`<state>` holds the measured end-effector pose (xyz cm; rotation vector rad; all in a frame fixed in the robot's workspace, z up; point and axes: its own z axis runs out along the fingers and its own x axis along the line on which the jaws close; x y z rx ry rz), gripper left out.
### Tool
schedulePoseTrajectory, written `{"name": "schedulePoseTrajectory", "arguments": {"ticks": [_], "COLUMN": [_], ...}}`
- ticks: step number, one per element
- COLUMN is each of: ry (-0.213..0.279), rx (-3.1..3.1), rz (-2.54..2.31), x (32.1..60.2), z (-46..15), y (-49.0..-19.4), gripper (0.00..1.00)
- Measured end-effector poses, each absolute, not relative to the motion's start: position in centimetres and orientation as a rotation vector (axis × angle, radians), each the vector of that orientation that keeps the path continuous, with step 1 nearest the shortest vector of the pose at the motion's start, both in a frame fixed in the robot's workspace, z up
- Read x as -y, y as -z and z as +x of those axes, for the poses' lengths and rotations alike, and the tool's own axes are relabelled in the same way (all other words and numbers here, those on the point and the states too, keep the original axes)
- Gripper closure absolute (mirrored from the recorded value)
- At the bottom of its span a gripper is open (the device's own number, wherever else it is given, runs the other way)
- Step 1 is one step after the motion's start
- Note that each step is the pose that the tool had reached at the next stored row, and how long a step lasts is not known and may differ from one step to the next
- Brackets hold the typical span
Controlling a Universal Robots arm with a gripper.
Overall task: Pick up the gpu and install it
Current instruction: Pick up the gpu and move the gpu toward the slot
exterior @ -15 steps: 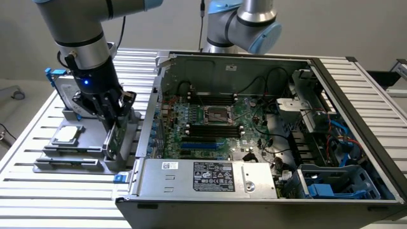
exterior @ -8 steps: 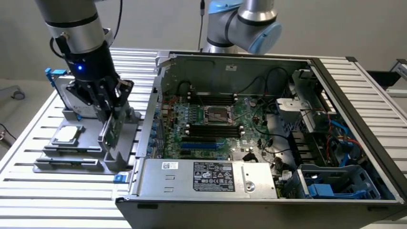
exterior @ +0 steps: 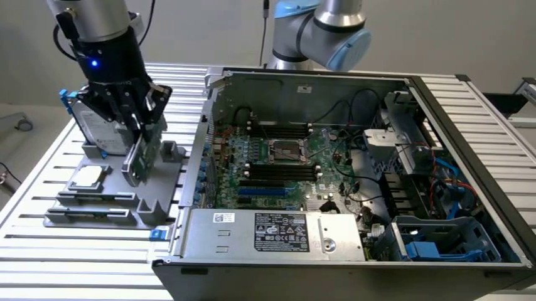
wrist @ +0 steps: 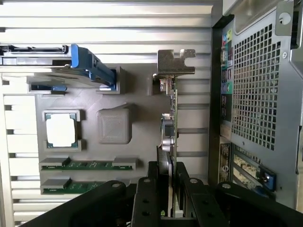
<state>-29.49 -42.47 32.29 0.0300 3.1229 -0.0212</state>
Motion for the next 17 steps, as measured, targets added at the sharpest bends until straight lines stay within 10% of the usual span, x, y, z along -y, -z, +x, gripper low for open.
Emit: {"name": "schedulePoseTrajectory", "arguments": {"ticks": [17], "ry": [0.021], "rx": [-3.123], "rz": [0.030], "x": [42.5], "z": [-25.6], "y": [-40.0], "gripper": [0.74]}}
